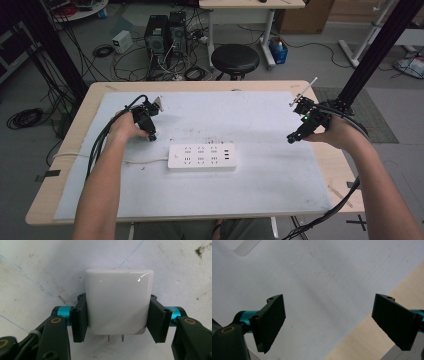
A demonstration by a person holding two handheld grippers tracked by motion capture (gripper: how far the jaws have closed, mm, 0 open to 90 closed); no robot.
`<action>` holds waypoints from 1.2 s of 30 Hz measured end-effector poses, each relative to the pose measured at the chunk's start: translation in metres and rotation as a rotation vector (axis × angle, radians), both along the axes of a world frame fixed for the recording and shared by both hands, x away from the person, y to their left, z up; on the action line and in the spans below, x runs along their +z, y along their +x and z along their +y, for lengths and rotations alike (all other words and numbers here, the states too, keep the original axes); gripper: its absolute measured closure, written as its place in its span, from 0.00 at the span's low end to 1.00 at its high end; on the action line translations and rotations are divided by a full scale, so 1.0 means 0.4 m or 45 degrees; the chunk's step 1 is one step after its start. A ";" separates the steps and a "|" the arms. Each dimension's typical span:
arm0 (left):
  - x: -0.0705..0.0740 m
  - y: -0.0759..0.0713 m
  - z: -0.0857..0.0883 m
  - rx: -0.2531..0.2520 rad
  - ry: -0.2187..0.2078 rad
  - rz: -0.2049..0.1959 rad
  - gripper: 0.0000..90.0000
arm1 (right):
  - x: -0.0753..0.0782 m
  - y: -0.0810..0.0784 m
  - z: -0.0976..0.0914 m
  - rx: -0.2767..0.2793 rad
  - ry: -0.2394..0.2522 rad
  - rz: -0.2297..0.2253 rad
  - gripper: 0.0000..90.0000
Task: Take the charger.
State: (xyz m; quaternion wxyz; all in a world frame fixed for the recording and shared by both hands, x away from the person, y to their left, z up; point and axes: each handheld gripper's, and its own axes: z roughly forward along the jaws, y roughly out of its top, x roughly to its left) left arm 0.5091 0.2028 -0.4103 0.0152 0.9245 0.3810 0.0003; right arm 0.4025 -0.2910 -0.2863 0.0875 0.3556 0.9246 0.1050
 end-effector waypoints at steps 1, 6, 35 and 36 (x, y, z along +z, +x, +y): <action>0.001 0.001 0.000 -0.012 0.006 0.000 0.47 | -0.001 0.001 0.000 -0.002 -0.001 -0.001 0.12; 0.017 -0.008 0.000 0.002 -0.020 -0.024 0.47 | -0.001 0.003 0.005 -0.003 0.002 -0.001 0.12; 0.370 -0.185 -0.042 -0.133 -0.131 -0.135 0.47 | 0.040 -0.006 0.062 -0.207 0.043 0.091 0.13; 0.371 -0.188 -0.044 -0.143 -0.129 -0.140 0.47 | 0.043 -0.009 0.063 -0.207 0.048 0.092 0.13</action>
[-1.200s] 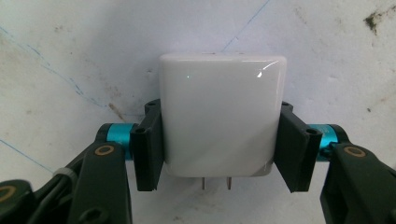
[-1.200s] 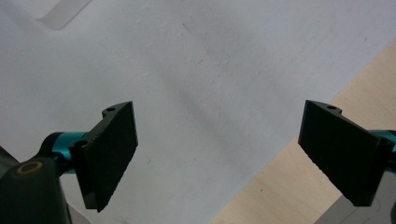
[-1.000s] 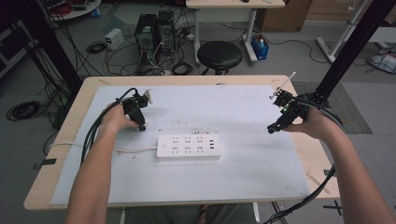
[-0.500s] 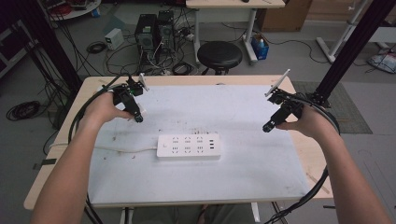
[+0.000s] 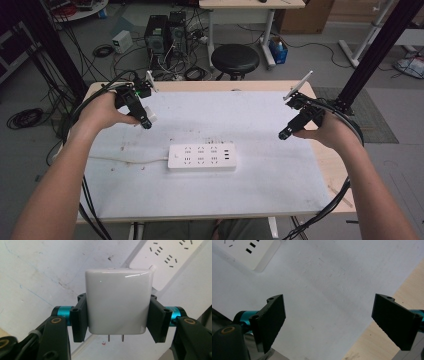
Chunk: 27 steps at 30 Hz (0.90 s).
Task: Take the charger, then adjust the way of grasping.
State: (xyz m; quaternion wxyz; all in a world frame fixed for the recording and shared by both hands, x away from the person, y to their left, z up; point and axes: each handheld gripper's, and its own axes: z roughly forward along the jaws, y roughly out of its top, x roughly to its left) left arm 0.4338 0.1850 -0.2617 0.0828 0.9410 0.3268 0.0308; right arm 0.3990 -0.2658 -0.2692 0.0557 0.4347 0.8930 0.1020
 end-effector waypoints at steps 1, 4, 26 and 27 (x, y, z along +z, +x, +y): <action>0.003 -0.002 -0.002 -0.007 0.005 -0.002 0.47 | 0.003 -0.002 0.000 -0.002 0.005 -0.002 0.13; 0.012 -0.006 -0.009 -0.032 -0.012 -0.015 0.47 | 0.014 -0.003 0.000 -0.021 0.026 -0.017 0.12; 0.049 -0.056 -0.088 -0.322 -0.201 -0.129 0.47 | 0.042 0.012 0.002 -0.163 0.255 0.066 0.13; 0.050 -0.059 -0.094 -0.351 -0.219 -0.148 0.47 | 0.043 0.012 0.002 -0.173 0.282 0.069 0.13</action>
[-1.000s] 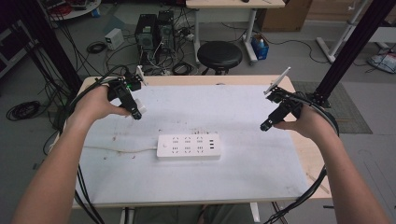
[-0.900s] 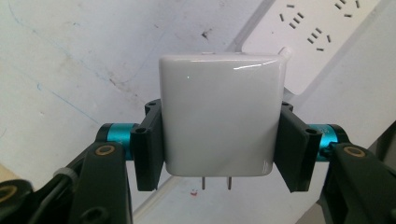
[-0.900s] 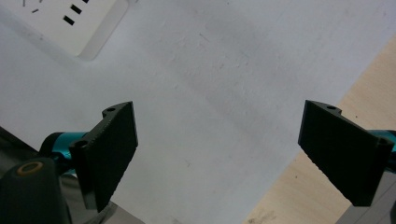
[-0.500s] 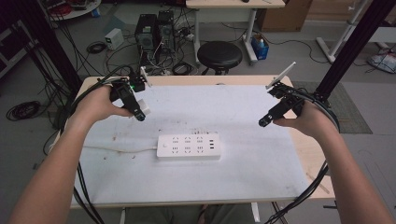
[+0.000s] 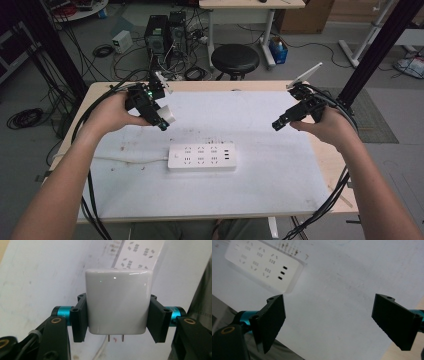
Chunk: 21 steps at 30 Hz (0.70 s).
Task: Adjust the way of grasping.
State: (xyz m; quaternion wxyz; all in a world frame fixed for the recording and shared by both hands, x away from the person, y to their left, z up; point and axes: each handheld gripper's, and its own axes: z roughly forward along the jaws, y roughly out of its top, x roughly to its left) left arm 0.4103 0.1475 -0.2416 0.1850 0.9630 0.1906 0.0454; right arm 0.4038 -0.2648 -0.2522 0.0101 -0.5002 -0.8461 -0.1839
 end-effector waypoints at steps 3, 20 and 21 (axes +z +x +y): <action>0.000 -0.007 -0.021 -0.054 -0.093 -0.056 0.47 | 0.004 0.002 0.002 -0.040 0.092 0.025 0.13; -0.119 -0.029 -0.218 -0.274 -0.470 -0.220 0.47 | -0.001 -0.007 0.098 -0.069 0.573 0.180 0.29; -0.122 -0.031 -0.228 -0.287 -0.470 -0.235 0.47 | -0.004 -0.008 0.105 -0.067 0.575 0.186 0.32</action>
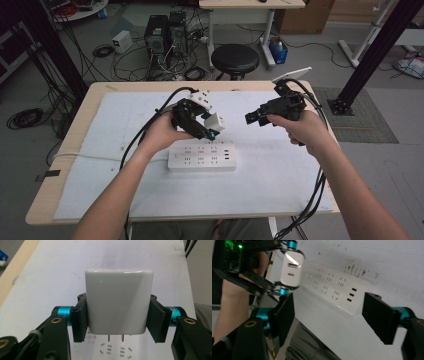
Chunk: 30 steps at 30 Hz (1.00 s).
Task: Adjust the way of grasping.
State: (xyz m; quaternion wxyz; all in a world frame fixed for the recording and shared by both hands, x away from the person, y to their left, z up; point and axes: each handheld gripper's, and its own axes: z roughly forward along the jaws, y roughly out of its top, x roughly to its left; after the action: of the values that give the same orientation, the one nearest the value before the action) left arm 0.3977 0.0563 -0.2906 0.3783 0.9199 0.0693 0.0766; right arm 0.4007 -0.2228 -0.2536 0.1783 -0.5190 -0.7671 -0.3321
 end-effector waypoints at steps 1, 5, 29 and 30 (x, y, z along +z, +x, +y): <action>-0.005 -0.002 -0.010 -0.007 -0.014 0.000 0.47 | -0.003 0.000 0.007 0.003 0.012 0.005 0.34; -0.009 -0.013 -0.045 -0.044 -0.018 -0.013 0.47 | -0.014 0.001 0.034 0.017 0.062 0.052 0.38; 0.010 -0.055 -0.122 0.013 0.108 -0.167 0.33 | -0.043 -0.001 0.063 -0.017 0.023 0.069 0.69; 0.010 -0.054 -0.113 0.032 0.129 -0.154 0.31 | -0.039 -0.001 0.058 -0.013 0.015 0.050 0.69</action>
State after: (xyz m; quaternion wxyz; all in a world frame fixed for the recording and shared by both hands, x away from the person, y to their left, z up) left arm 0.3762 0.0112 -0.2866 0.3336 0.9307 0.0540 0.1401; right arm 0.4005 -0.1996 -0.2692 0.1945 -0.5282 -0.7590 -0.3272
